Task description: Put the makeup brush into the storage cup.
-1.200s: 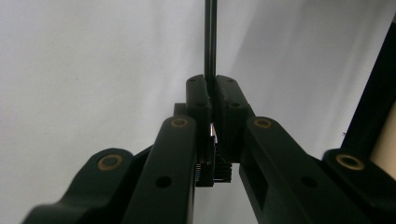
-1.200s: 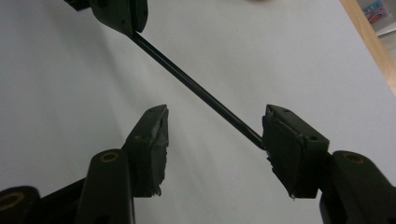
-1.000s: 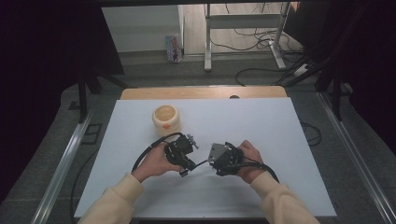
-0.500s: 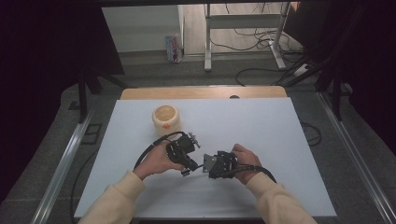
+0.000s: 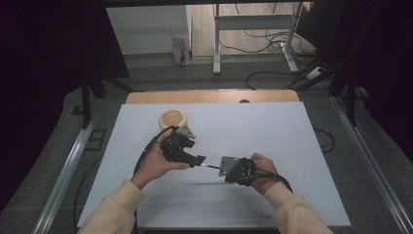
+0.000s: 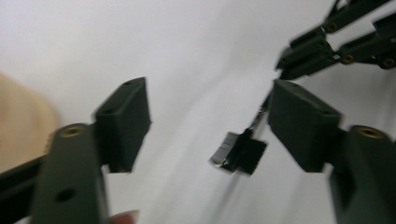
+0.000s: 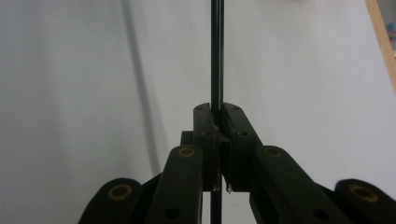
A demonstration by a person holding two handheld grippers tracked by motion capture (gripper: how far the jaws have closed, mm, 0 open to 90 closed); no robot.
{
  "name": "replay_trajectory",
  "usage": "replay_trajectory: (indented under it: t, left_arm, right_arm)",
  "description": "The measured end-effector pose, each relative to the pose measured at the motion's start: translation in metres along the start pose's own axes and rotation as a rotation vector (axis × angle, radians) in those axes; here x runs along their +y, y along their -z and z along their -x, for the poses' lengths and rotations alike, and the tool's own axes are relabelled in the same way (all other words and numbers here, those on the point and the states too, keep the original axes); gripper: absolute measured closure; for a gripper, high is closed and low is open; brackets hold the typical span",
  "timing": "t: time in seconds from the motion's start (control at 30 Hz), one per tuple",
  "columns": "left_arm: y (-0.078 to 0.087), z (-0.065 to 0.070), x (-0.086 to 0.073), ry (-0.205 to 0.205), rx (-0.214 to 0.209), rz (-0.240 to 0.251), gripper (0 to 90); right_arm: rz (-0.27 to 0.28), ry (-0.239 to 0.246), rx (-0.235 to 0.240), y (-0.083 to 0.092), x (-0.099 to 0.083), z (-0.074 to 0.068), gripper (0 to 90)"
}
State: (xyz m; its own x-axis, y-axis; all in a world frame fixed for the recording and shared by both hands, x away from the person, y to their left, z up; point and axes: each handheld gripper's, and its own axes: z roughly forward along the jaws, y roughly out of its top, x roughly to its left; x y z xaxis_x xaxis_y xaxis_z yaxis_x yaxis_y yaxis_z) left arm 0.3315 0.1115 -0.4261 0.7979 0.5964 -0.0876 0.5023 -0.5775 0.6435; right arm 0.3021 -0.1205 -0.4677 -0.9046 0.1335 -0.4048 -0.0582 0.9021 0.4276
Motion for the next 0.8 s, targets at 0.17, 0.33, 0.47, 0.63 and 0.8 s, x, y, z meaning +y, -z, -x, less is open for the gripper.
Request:
replay_trajectory:
  t: [0.17, 0.33, 0.47, 0.63, 0.8]
  left_arm:
    - [0.012, -0.004, -0.01, 0.042, 0.018, 0.034, 21.7]
    - [0.021, -0.011, -0.033, 0.099, 0.036, 0.054, 20.7]
    - [0.024, -0.014, -0.048, 0.131, 0.04, 0.054, 20.8]
    - [0.027, -0.017, -0.064, 0.155, 0.039, 0.063, 20.9]
    - [0.033, -0.016, -0.08, 0.181, 0.059, 0.077, 20.8]
  right_arm:
    - [0.042, -0.11, 0.029, 0.005, -0.008, 0.003, 85.2]
    - [0.08, -0.203, 0.051, 0.01, -0.016, 0.008, 85.2]
    - [0.115, -0.266, 0.065, 0.013, -0.021, 0.011, 85.2]
    - [0.143, -0.318, 0.079, 0.015, -0.024, 0.012, 85.2]
    - [0.169, -0.355, 0.093, 0.017, -0.028, 0.012, 85.2]
